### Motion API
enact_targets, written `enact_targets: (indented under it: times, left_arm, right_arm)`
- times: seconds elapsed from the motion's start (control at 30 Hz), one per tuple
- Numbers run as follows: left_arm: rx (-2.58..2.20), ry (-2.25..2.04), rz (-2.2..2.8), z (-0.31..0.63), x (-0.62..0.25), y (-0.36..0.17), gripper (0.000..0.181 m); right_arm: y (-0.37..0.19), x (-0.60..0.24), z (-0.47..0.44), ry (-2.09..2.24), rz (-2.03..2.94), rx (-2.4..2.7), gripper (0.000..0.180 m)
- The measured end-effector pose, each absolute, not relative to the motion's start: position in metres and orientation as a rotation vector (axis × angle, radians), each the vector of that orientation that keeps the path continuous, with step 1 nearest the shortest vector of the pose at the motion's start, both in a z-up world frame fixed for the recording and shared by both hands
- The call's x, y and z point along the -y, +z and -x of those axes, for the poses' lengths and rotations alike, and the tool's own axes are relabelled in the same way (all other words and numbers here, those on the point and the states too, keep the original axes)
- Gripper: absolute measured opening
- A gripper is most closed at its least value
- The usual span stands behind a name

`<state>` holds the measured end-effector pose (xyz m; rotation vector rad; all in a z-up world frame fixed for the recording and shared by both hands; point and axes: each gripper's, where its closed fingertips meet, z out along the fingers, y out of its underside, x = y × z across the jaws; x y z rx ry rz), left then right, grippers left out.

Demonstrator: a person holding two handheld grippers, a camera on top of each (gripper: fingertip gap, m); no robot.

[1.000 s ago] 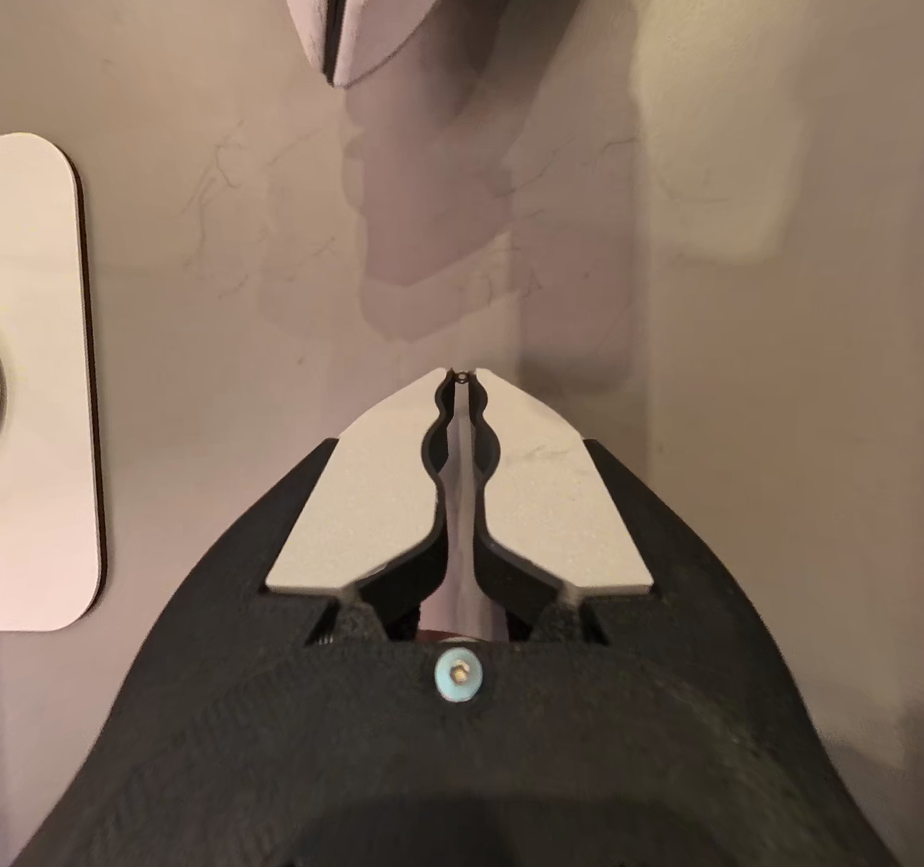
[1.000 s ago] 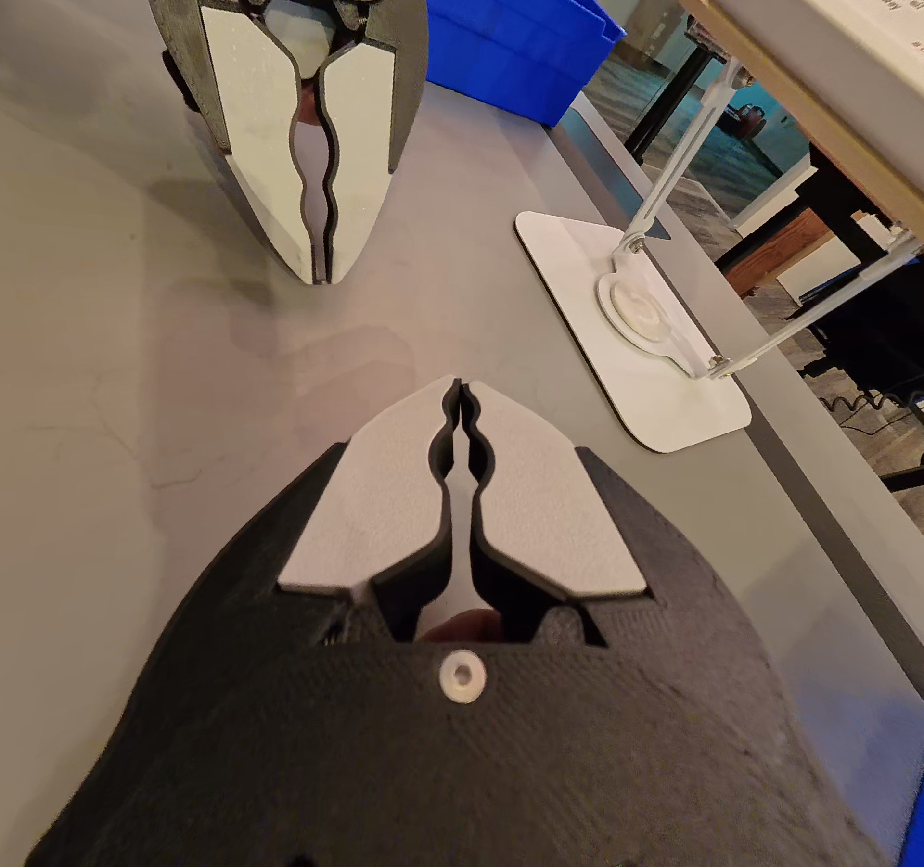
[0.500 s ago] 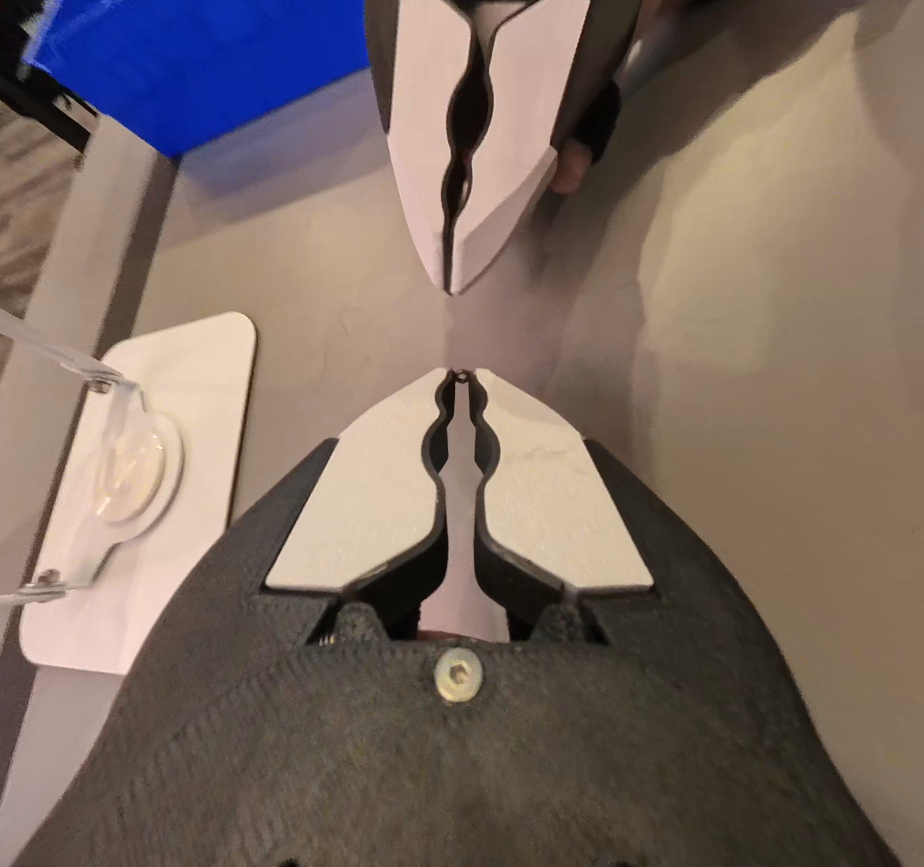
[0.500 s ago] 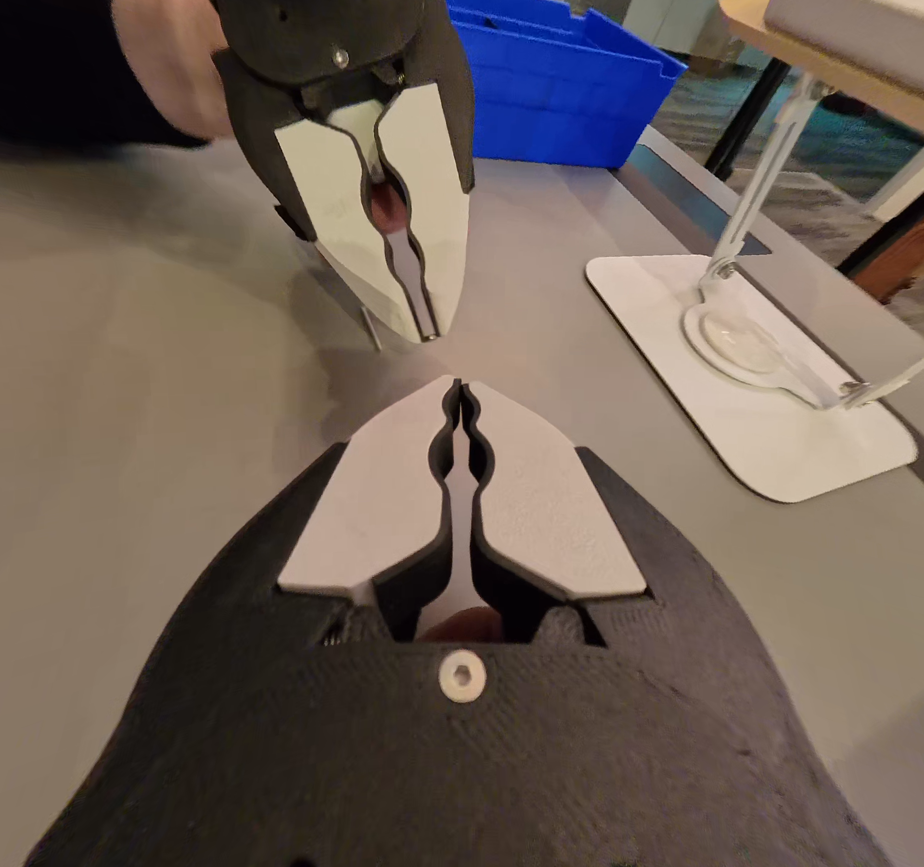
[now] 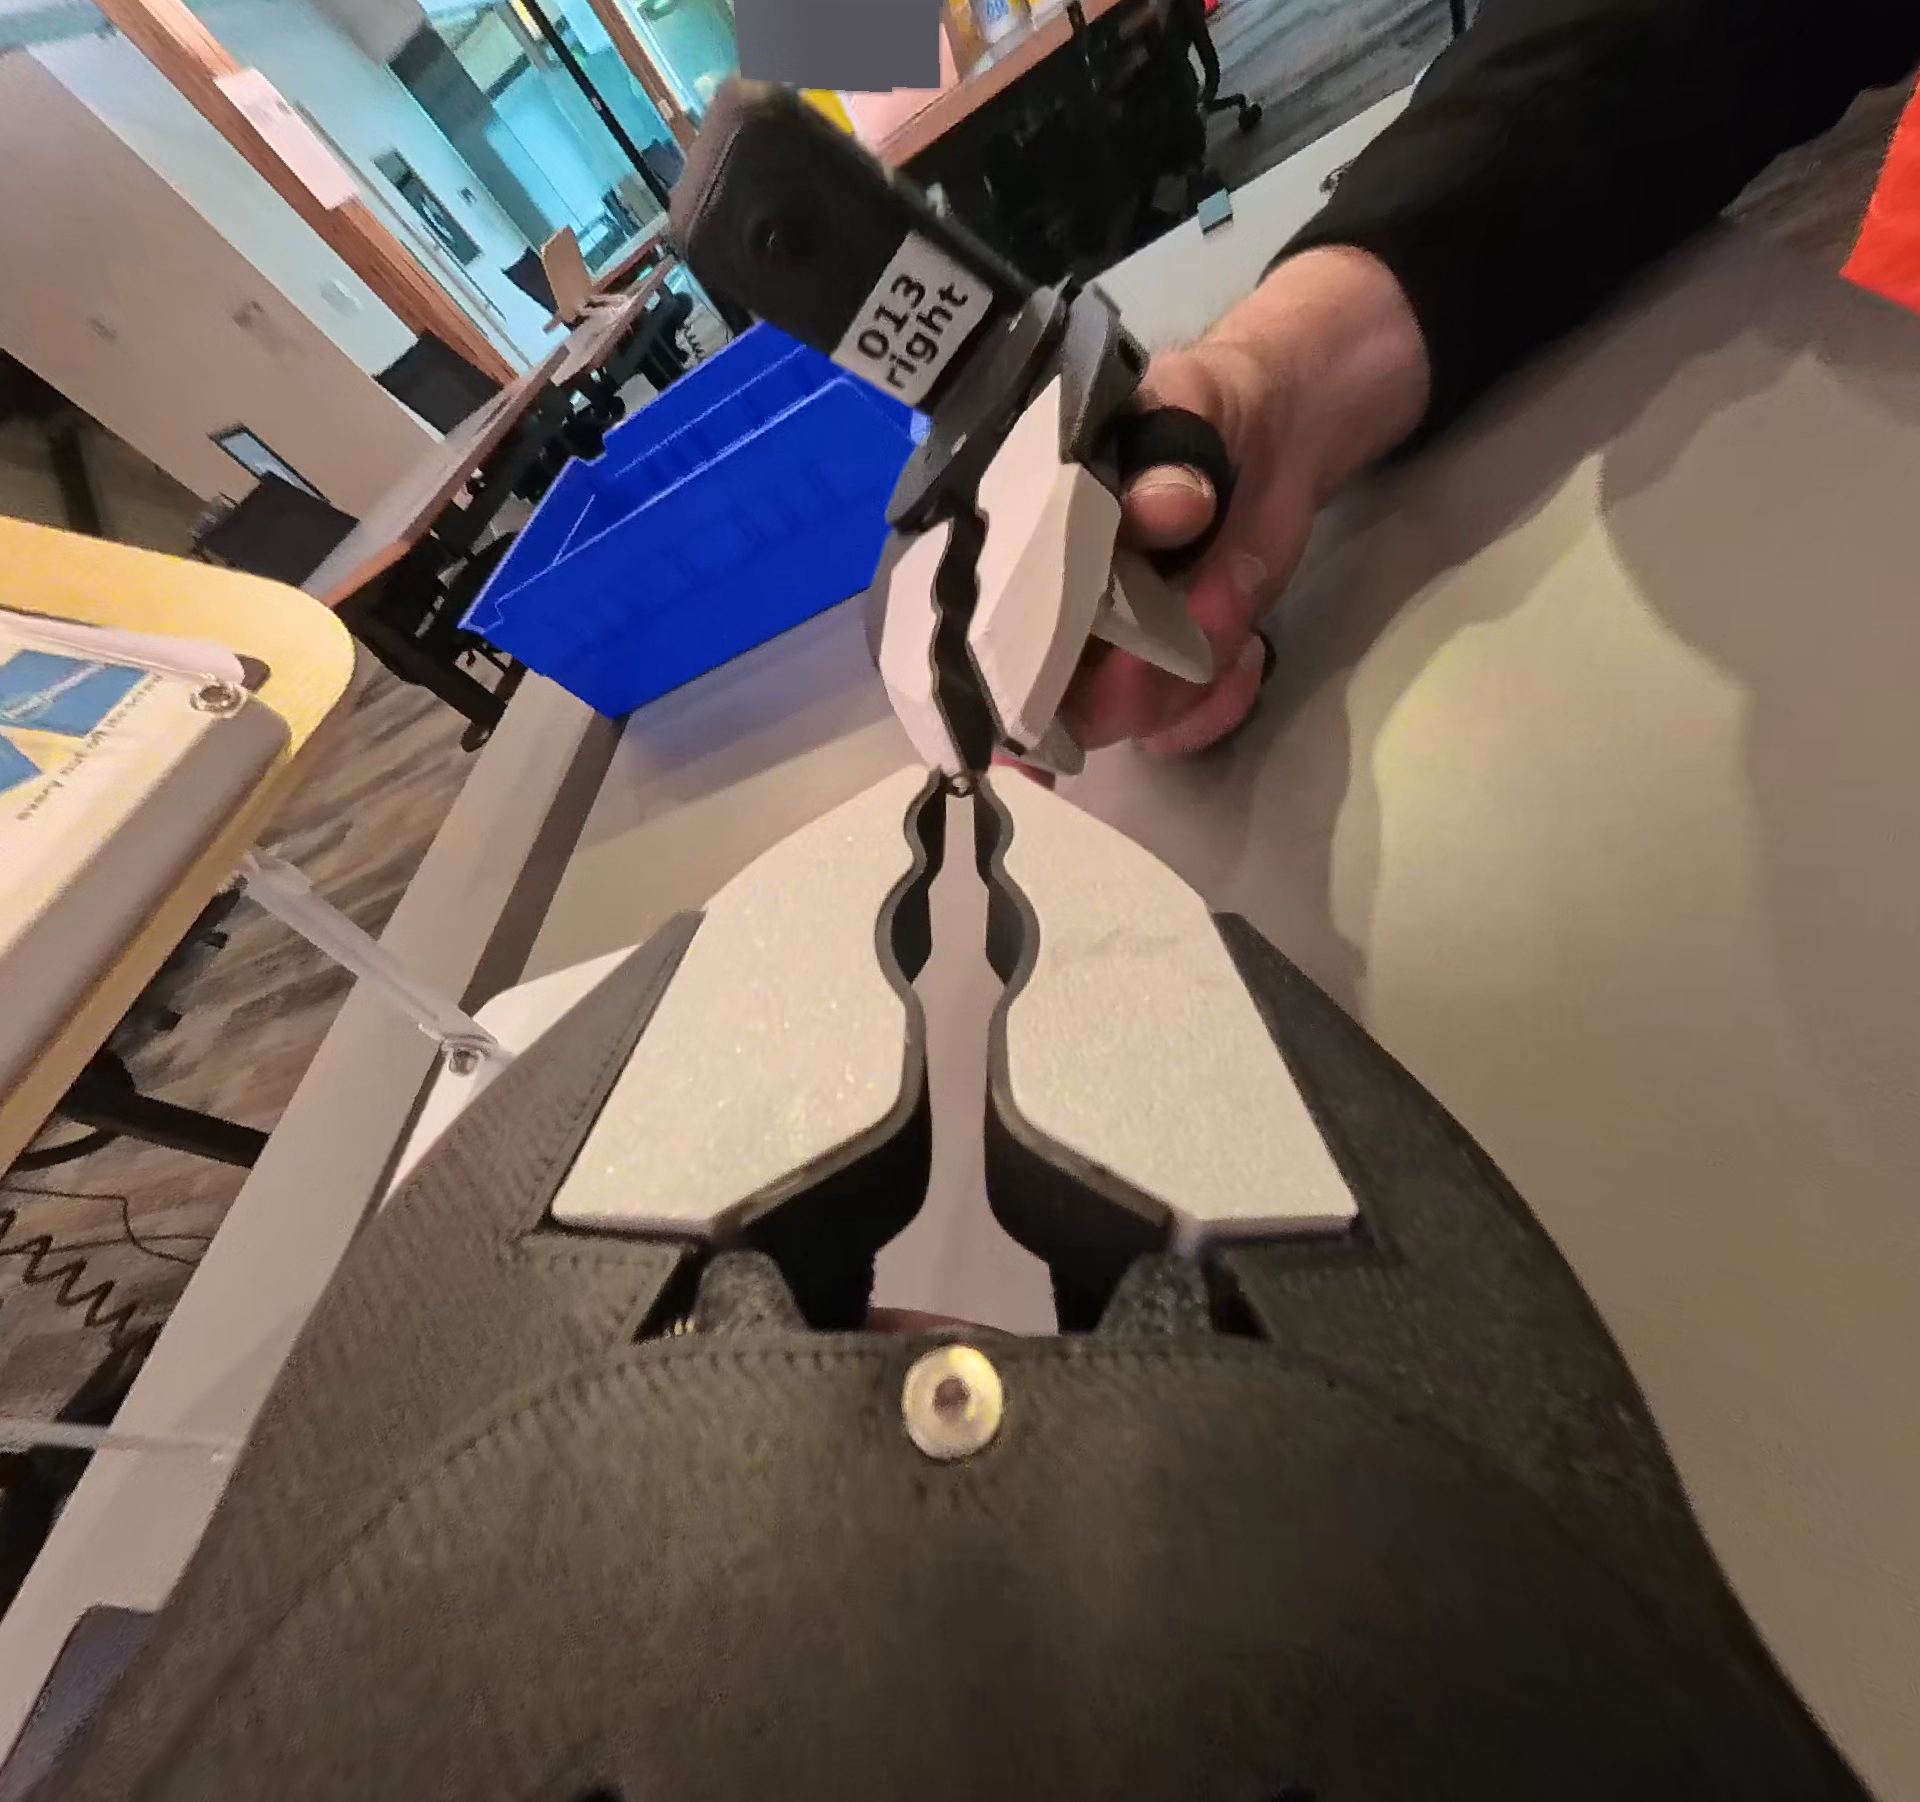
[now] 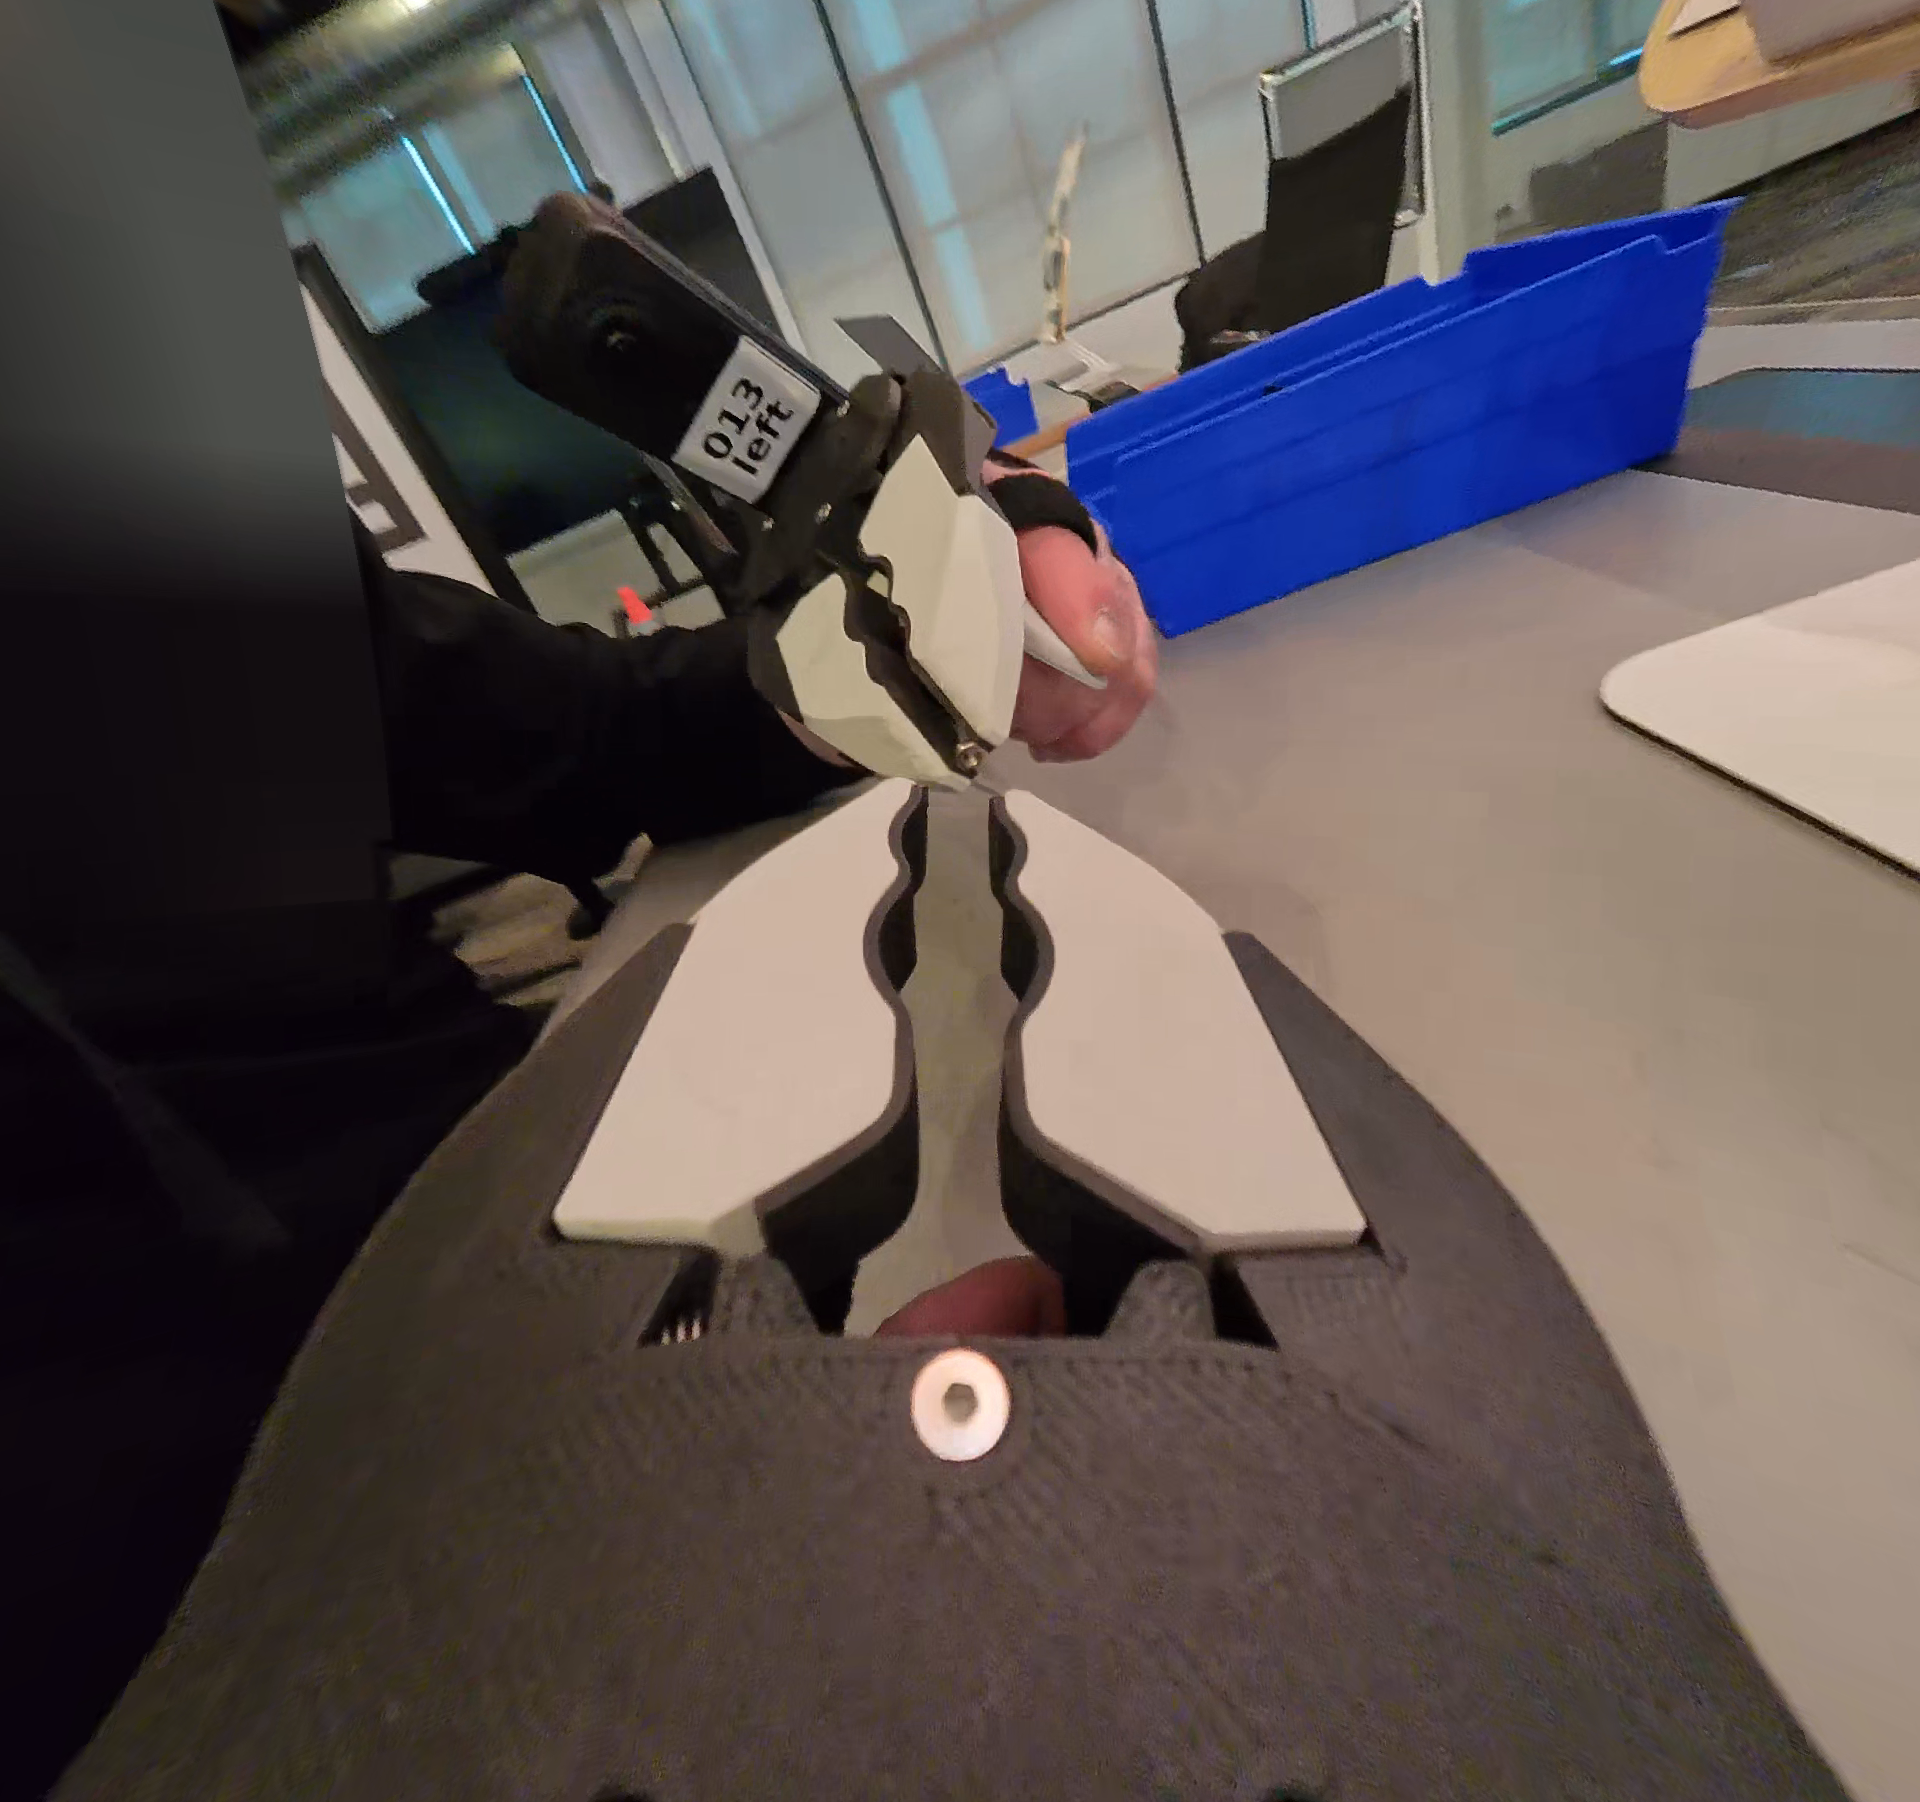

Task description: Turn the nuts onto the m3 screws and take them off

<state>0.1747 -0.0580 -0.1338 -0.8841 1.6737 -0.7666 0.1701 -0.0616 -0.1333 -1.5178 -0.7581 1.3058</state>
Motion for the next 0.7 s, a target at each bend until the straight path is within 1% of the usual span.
enact_targets:
  times: [0.4,0.7]
  left_arm:
    - [-1.678,-0.723,0.768,-0.18,0.07,-0.124,0.005]
    - [-1.665,-0.689,0.725,-0.181,0.072,-0.12,0.005]
  right_arm:
    - [-0.118,0.068,-0.169,1.54,1.413,0.669,0.011]
    - [-0.114,0.07,-0.168,1.637,1.386,0.616,0.007]
